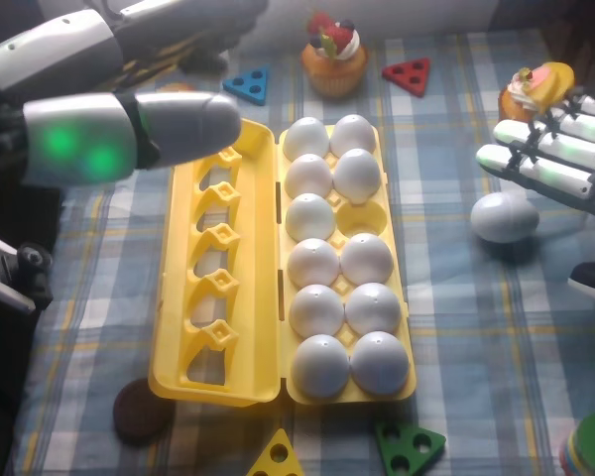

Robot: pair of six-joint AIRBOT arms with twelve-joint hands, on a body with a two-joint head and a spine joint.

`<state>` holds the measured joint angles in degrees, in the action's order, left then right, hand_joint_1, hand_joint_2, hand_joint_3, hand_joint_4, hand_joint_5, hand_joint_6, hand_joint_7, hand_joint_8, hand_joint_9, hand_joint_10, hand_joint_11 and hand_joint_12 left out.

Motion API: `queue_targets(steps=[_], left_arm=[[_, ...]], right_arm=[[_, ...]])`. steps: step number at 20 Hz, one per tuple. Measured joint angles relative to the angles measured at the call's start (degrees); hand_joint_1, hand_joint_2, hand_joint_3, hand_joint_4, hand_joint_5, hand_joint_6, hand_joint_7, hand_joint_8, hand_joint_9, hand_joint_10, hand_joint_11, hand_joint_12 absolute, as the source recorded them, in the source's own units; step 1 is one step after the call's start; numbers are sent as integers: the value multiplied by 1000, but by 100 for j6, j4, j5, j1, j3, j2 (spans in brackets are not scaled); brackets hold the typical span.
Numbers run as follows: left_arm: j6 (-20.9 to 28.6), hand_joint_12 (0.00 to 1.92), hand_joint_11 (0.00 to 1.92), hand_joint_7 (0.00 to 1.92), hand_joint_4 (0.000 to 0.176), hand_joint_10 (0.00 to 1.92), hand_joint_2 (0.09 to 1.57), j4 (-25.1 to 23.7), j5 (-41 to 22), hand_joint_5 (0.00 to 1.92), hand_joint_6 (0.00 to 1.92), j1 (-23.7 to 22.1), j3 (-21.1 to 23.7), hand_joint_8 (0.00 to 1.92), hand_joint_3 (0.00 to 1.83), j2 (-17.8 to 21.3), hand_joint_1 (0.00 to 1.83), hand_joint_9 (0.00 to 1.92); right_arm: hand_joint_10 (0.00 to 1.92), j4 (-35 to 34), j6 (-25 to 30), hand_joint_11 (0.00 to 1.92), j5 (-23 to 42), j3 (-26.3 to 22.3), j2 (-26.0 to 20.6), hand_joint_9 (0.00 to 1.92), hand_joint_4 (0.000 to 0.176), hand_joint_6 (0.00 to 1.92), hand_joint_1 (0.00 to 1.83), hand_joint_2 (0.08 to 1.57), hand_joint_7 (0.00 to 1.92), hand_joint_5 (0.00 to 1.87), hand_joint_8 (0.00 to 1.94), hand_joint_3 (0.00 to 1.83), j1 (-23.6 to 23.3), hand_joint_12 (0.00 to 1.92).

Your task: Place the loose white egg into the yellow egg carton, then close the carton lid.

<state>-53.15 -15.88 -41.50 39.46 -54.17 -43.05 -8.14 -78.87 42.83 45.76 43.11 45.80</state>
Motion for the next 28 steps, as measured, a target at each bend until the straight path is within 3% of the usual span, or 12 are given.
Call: queue_targets(steps=[5,7,10,13,14,15,19,21,23,24,25,28], left_arm=[[0,805,0,73,0,73,1351,42,-33,82,3,11,2,1,0,0,397,24],[0,668,0,59,0,50,1346,59,-50,69,3,11,2,3,0,0,402,12],[-4,733,0,66,0,43,1347,101,-68,57,1,55,2,2,2,11,325,17],[-4,818,0,75,8,37,1346,127,-94,61,1,61,2,1,0,11,316,27],[-4,751,0,66,7,27,1348,136,-131,54,3,83,2,2,0,11,319,17],[-9,738,0,65,0,27,1352,133,-129,58,5,90,2,2,2,11,319,20],[-17,981,0,93,0,29,1366,151,-136,78,5,90,2,3,1,11,304,52],[-17,976,0,85,0,22,1368,151,-144,62,2,90,2,1,0,11,313,51],[-17,1079,0,95,0,25,1362,144,-144,65,4,90,2,2,0,11,348,69],[-17,1089,0,82,0,19,1367,146,-144,51,2,90,2,1,1,11,311,58],[-17,1091,0,77,0,17,1370,149,-146,47,1,90,0,0,3,11,308,55],[-17,1207,0,126,0,27,1357,151,-144,96,11,90,2,6,0,11,372,98]], right_arm=[[733,-46,2,0,83,31,83,0,0,0,838,1193,61,0,282,2,-2,1732],[869,-125,7,0,87,140,245,0,0,19,884,1178,11,30,509,0,-2,1691],[641,-302,11,0,-35,343,487,0,0,25,895,1191,0,17,488,3,-2,1514],[826,-483,11,0,-208,575,691,0,0,171,952,1181,0,30,759,0,-140,1534],[680,-518,13,0,-247,643,763,0,0,220,976,1173,0,28,648,0,-188,1417],[921,-527,13,0,-330,721,870,0,0,280,1021,1143,8,38,815,0,-278,1562],[1117,-516,13,0,-619,935,1150,0,0,504,1033,1135,36,0,925,2,-422,1649],[1640,-555,17,0,-767,1073,1248,3,0,847,1041,1143,14,0,1442,3,-522,1888],[1675,-638,20,230,-846,1211,1368,268,0,1005,1147,1156,261,112,1425,4,-601,1920],[1664,-667,17,486,-855,1285,1445,580,0,1056,1280,1184,653,275,1417,58,-638,1921],[1633,-691,17,642,-894,1338,1515,726,0,1335,1321,1246,720,441,1454,30,-697,1911],[1468,-695,17,863,-896,1414,1574,855,0,1287,1352,1212,779,643,1297,2,-776,1703]])
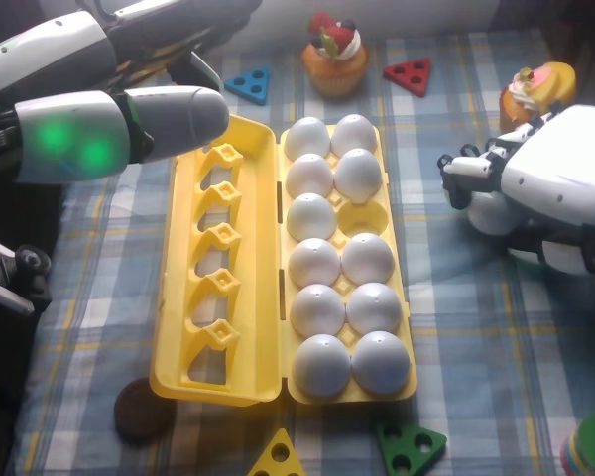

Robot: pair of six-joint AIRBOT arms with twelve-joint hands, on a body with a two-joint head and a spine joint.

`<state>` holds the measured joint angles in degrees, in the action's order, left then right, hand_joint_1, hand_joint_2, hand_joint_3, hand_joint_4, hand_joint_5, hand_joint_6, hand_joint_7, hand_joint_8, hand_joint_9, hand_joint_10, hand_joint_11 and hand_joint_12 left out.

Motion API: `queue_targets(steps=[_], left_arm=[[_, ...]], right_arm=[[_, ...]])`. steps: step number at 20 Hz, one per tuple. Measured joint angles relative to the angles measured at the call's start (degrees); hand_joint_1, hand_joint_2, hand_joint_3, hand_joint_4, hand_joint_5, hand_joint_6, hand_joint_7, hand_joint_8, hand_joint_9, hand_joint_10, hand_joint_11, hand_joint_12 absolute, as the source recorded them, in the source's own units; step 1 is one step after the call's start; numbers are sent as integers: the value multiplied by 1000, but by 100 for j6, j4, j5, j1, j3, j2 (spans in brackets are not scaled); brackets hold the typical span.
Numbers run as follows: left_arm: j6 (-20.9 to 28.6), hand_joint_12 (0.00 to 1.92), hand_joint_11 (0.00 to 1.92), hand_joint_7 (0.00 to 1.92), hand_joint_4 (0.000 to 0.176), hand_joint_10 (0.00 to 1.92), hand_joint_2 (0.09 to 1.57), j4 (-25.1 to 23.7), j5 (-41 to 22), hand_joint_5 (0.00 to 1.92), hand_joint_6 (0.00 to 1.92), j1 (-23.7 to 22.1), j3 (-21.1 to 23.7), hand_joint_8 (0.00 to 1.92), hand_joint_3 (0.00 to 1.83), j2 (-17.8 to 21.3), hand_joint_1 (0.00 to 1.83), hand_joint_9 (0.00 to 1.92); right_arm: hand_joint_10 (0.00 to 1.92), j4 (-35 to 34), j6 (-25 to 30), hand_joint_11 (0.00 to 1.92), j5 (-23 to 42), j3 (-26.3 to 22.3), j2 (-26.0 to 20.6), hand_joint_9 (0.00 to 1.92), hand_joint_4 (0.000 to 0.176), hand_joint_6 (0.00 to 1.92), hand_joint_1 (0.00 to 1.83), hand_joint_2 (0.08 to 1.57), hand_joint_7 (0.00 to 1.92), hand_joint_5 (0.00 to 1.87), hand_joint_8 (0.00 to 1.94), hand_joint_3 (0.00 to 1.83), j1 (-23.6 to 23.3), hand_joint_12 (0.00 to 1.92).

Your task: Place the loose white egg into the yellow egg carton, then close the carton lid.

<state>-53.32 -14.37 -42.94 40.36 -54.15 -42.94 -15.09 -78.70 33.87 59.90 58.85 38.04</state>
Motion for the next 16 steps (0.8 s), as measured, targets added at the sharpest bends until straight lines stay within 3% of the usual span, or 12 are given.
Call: queue_targets(steps=[1,3,5,6,7,9,10,11,12,13,14,16], left_arm=[[-2,1114,0,102,0,14,1362,2,0,69,6,0,-2,3,1,0,349,72],[0,1053,0,108,0,14,1370,4,-26,67,2,35,-2,1,3,0,331,78],[-2,992,0,82,0,3,1376,7,-17,48,2,59,-2,1,1,0,330,54],[-2,631,0,43,6,3,1378,39,-20,39,1,59,-2,7,1,0,362,7],[-2,670,0,49,2,5,1372,50,-33,54,4,59,-2,4,0,0,379,13],[-2,691,0,46,7,4,1370,44,-37,61,6,59,-2,2,0,0,367,11],[-2,760,0,52,4,6,1370,50,-33,82,7,74,-2,1,1,0,354,18],[-2,760,0,52,4,6,1370,66,-31,82,7,81,-2,1,1,0,354,18],[-4,840,0,41,12,5,1369,87,-31,82,5,94,-2,6,0,0,359,19],[-20,783,0,53,24,3,1367,107,-31,97,7,107,-2,4,0,0,404,18],[-26,783,0,53,24,3,1367,140,-35,97,7,131,-2,4,0,2,404,18],[-63,742,0,57,40,6,1363,179,-31,82,3,140,-4,2,0,2,406,28]], right_arm=[[1504,-31,15,930,7,4,-2,943,0,1289,1246,1228,853,658,1398,5,-2,1792],[1573,-9,17,1011,-31,-7,-17,1005,0,1314,1207,1258,820,627,1539,11,-42,1822],[1562,59,9,1077,-109,-151,-160,1064,0,1310,1205,1268,821,613,1556,2,-42,1788],[1439,210,9,1037,-118,-282,-299,951,0,1078,1363,1194,826,691,1345,0,-66,1657],[1453,299,11,981,-96,-337,-341,905,0,1161,1363,1202,812,727,1347,0,-111,1746],[1479,433,7,1049,-44,-411,-391,896,0,1180,1365,1262,805,722,1391,0,-203,1802],[1613,584,7,1119,-22,-461,-424,1068,0,1302,1211,1317,851,703,1478,0,-293,1825],[1613,645,4,1119,9,-485,-426,1068,0,1302,1211,1317,851,703,1478,0,-317,1825],[1648,765,9,1216,11,-511,-424,1169,0,1355,1200,1345,823,620,1564,0,-391,1830],[1893,887,13,1365,4,-542,-417,1213,0,1505,1128,1412,651,462,1887,0,-474,1917],[1893,931,11,1365,13,-546,-391,1213,0,1505,1128,1412,651,462,1887,0,-527,1917],[1825,1029,11,1017,-22,-490,-271,969,0,1501,1165,1352,724,489,1726,0,-678,1916]])
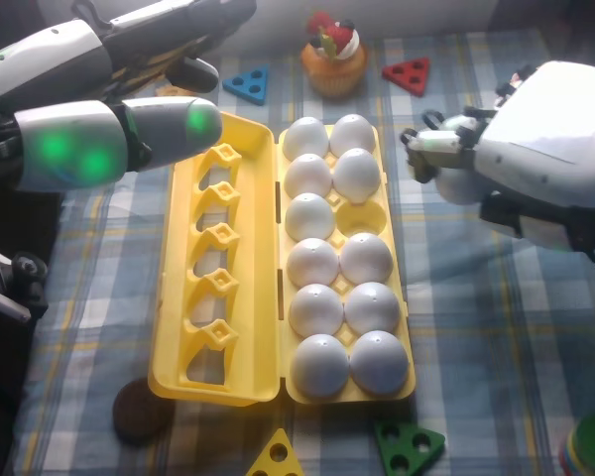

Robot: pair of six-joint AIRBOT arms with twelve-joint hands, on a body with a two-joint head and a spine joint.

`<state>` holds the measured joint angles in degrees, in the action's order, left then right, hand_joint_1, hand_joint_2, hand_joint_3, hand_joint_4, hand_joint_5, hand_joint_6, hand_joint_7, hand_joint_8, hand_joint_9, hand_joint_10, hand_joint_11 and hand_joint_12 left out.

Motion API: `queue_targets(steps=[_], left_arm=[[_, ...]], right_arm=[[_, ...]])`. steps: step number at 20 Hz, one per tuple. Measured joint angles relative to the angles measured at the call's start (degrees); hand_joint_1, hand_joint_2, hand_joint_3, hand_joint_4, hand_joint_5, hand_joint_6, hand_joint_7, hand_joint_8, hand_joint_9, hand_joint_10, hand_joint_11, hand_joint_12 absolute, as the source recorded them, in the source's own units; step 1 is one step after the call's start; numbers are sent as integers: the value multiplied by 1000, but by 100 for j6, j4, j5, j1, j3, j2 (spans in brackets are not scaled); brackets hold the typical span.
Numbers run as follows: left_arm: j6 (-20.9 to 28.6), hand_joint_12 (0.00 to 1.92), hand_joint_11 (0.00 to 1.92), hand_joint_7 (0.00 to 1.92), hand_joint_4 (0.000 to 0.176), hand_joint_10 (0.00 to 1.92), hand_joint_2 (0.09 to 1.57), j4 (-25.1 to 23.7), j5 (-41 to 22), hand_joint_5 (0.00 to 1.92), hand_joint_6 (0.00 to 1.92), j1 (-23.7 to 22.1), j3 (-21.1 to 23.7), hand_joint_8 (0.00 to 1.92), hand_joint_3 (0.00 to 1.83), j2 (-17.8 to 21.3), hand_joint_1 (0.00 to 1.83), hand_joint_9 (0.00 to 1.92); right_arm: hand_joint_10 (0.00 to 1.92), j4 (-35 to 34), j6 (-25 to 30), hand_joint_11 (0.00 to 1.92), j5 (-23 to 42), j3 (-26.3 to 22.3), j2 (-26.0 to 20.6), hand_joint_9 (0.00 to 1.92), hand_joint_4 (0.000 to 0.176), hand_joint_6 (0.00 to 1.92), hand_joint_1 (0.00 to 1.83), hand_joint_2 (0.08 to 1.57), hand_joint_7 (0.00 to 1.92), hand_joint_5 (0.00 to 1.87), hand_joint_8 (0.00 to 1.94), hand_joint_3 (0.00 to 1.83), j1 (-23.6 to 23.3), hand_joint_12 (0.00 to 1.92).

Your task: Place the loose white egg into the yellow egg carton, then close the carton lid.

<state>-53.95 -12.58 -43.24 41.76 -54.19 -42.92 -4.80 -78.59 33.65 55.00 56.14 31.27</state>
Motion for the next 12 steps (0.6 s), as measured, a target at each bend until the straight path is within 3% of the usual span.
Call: queue_targets(steps=[1,2,5,6,8,9,10,11,12], left_arm=[[-4,734,0,60,37,9,1363,17,-13,76,0,22,-2,3,0,2,406,35],[-7,688,0,45,43,3,1370,39,-2,57,0,33,-2,0,1,11,367,16],[-7,685,0,52,28,7,1372,37,9,92,10,33,-9,2,0,24,381,32],[-7,581,0,35,33,1,1377,46,15,95,5,33,-22,1,2,22,347,10],[-7,577,0,38,30,2,1376,48,24,102,7,33,-22,2,1,22,343,12],[-7,634,0,43,18,3,1381,39,39,111,4,33,-22,1,0,22,349,19],[-4,634,0,43,18,3,1381,42,46,111,4,33,-31,1,0,22,349,19],[-9,774,0,70,30,11,1375,44,57,119,5,33,-46,6,0,22,410,43],[-9,919,0,107,33,18,1373,55,57,116,3,26,-44,13,0,22,406,63]], right_arm=[[1755,48,2,812,-81,48,92,746,0,1448,1291,1322,672,522,1641,0,-103,1920],[1722,114,-4,721,-175,111,214,666,0,1499,1311,1318,640,529,1616,0,-216,1921],[1556,310,0,788,-313,157,431,769,0,1414,1335,1260,704,607,1440,0,-343,1702],[1478,380,4,872,-393,195,540,853,0,1310,1350,1227,767,593,1314,0,-400,1601],[1446,417,4,918,-485,271,678,883,0,1275,1354,1215,790,601,1263,0,-472,1570],[1416,452,2,682,-527,313,752,770,0,1297,1211,1245,797,663,1421,3,-505,1716],[1416,485,4,682,-579,345,800,770,0,1297,1211,1245,797,663,1421,3,-544,1716],[1354,505,0,572,-643,396,890,656,0,1519,1142,1314,739,506,1535,9,-570,1724],[1059,529,2,303,-726,437,979,449,0,836,1062,1262,453,239,852,0,-588,1647]])
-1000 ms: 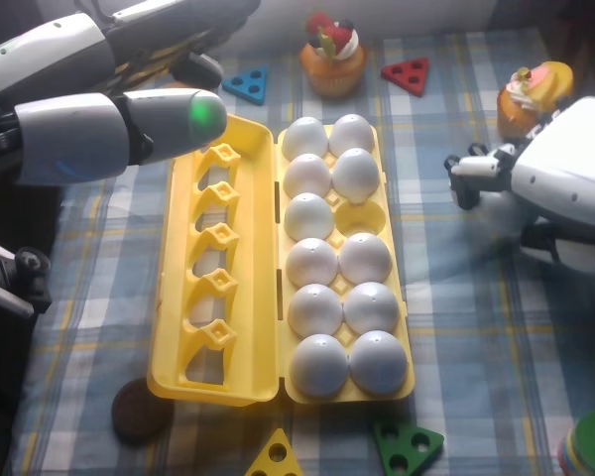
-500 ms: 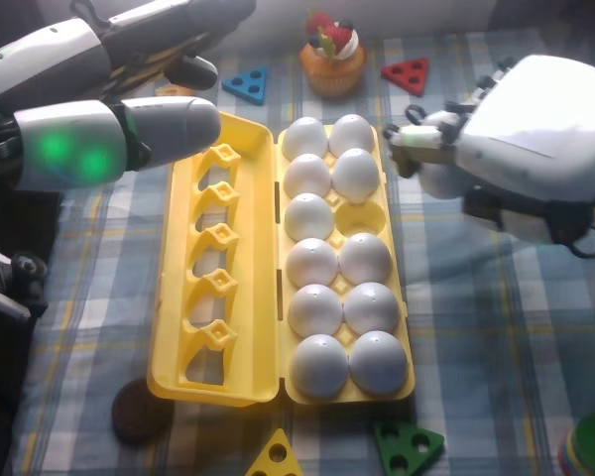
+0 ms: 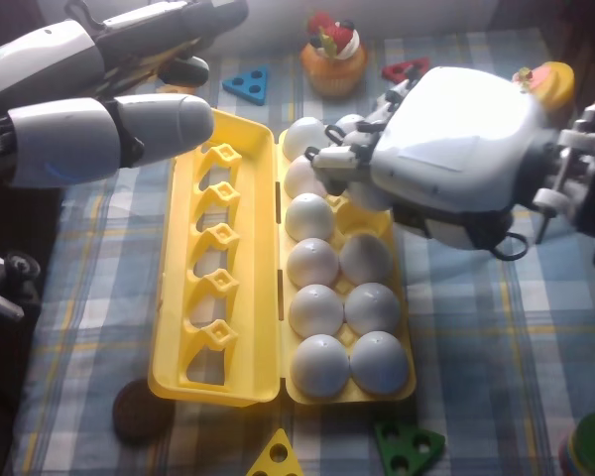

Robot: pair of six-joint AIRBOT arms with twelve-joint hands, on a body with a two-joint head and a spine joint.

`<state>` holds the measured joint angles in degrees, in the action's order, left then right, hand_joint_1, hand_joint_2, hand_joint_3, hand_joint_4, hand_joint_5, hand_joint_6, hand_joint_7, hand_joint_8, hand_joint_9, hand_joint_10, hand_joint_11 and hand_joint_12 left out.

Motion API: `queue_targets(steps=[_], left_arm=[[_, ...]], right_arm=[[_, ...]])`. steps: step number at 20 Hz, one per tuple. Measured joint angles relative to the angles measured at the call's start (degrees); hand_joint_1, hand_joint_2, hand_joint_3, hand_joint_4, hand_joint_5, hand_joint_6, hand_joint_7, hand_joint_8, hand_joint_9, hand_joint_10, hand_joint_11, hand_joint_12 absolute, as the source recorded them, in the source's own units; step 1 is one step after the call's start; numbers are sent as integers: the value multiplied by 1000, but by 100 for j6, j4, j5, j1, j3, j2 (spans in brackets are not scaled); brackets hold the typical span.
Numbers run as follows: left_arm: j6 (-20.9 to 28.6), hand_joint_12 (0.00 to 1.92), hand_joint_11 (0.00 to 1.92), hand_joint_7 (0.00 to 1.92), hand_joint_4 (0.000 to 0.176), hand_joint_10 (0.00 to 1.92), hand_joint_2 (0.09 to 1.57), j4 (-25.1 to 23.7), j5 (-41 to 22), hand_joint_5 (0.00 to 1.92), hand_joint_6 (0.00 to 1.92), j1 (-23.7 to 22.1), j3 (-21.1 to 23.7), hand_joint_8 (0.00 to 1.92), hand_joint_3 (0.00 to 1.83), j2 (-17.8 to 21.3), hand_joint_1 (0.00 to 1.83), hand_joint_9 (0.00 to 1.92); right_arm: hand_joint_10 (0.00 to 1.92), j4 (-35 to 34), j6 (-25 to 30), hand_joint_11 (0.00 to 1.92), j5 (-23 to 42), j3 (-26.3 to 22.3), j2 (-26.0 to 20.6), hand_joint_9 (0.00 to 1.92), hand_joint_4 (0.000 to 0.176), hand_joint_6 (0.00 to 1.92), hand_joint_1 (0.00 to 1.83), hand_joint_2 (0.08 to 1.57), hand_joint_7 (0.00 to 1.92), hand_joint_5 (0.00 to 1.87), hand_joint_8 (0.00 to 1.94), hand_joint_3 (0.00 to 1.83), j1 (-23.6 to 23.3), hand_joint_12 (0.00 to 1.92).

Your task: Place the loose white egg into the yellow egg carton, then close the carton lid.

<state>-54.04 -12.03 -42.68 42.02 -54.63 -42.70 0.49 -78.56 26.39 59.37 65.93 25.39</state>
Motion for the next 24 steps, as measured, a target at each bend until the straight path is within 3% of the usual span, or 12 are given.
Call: queue_targets(steps=[1,3,5,6,11,14,15,16,18,20,21,24], left_arm=[[0,919,0,107,33,18,1373,-9,2,116,3,-2,0,13,0,0,406,63],[0,958,0,48,41,4,1372,-11,20,87,0,0,0,0,0,0,392,34],[0,1036,0,52,28,9,1372,-15,31,69,0,0,0,3,0,0,422,47],[0,956,0,67,36,6,1381,-13,24,102,9,0,0,3,1,0,419,41],[-2,774,0,57,8,9,1371,52,-31,102,1,22,31,0,0,15,370,58],[-4,1170,0,127,0,58,1381,72,-68,49,1,50,125,9,0,162,476,195],[7,1137,0,130,0,44,1398,192,-173,9,0,129,181,5,3,256,459,168],[94,1107,0,121,0,33,1420,203,-240,0,0,225,181,1,4,317,467,146],[463,1333,0,149,0,65,1410,234,-328,0,0,352,111,6,0,332,472,211],[848,1419,0,164,0,85,1395,269,-365,0,0,479,-13,8,0,334,509,245],[1266,1647,0,87,0,303,1417,304,-358,0,0,684,-68,4,2,424,409,226],[1864,1621,0,103,0,579,1463,286,-367,0,0,925,-258,10,0,426,217,143]], right_arm=[[1059,0,0,303,0,0,9,449,0,836,1062,1262,453,239,852,0,0,1647],[434,11,-7,23,-35,4,9,217,0,159,864,1266,217,83,104,0,0,1465],[158,-31,-9,0,-50,7,-2,42,0,9,836,1251,17,2,3,0,-2,1183],[5,-48,-9,0,-50,-13,-61,1,0,0,762,1297,0,0,0,3,-2,170],[0,-83,-9,0,155,-435,-721,0,0,0,804,1377,0,0,0,26,-2,0],[0,-94,-11,0,494,-728,-1193,0,10,0,296,1373,0,0,0,8,-2,0],[0,-87,-13,0,632,-815,-1338,0,111,0,188,1296,0,0,0,0,22,0],[0,-92,-13,0,756,-901,-1453,0,161,0,115,1196,0,0,0,0,87,0],[0,-90,-13,0,951,-1086,-1711,0,116,0,178,1246,0,0,0,3,380,0],[0,-138,-13,0,1099,-1270,-2028,0,122,0,205,1262,0,0,0,8,704,0],[0,-411,-15,0,1405,-1416,-2428,0,83,0,222,1299,0,0,0,18,1093,0],[0,-608,-243,0,1672,-1624,-2695,0,109,0,330,1335,0,0,0,23,1362,0]])
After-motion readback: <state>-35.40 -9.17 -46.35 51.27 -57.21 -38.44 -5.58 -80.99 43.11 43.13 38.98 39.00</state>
